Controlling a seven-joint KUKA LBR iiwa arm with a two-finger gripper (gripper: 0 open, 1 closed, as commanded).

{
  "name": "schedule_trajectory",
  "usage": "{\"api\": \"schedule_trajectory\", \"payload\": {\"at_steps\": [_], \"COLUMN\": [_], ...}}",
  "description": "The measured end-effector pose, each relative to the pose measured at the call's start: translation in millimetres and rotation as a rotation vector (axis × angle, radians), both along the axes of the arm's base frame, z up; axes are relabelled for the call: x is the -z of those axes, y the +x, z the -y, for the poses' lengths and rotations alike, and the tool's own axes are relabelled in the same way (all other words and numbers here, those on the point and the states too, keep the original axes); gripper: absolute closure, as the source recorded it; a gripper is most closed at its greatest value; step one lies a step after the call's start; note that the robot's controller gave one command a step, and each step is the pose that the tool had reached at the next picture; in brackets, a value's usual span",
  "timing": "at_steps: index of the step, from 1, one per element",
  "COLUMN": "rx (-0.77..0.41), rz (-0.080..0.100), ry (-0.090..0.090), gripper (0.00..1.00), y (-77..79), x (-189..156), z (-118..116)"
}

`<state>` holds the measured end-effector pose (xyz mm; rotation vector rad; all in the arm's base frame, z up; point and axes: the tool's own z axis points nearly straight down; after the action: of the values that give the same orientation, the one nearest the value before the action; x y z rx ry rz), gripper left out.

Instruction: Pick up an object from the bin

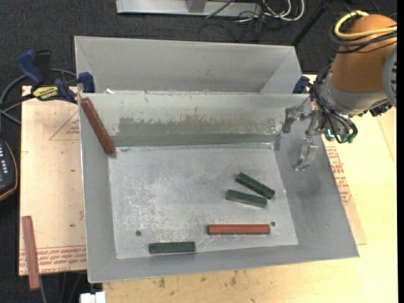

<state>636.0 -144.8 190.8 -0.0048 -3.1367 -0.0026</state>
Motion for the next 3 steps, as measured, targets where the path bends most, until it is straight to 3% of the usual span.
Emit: {"api": "schedule_trajectory", "payload": {"at_steps": [1, 2, 3], "rx": [-0.05, -0.096, -0.275], "rz": [0.012, -0.002, 0.011], "ry": [-0.002, 0.002, 0.001], "gripper": [0.0, 0.0, 0.0], "y": [-15.2, -79.2, -21.5], "x": [-46.3, 114.1, 120.5], "z": [-8.4, -27.1, -94.5]}}
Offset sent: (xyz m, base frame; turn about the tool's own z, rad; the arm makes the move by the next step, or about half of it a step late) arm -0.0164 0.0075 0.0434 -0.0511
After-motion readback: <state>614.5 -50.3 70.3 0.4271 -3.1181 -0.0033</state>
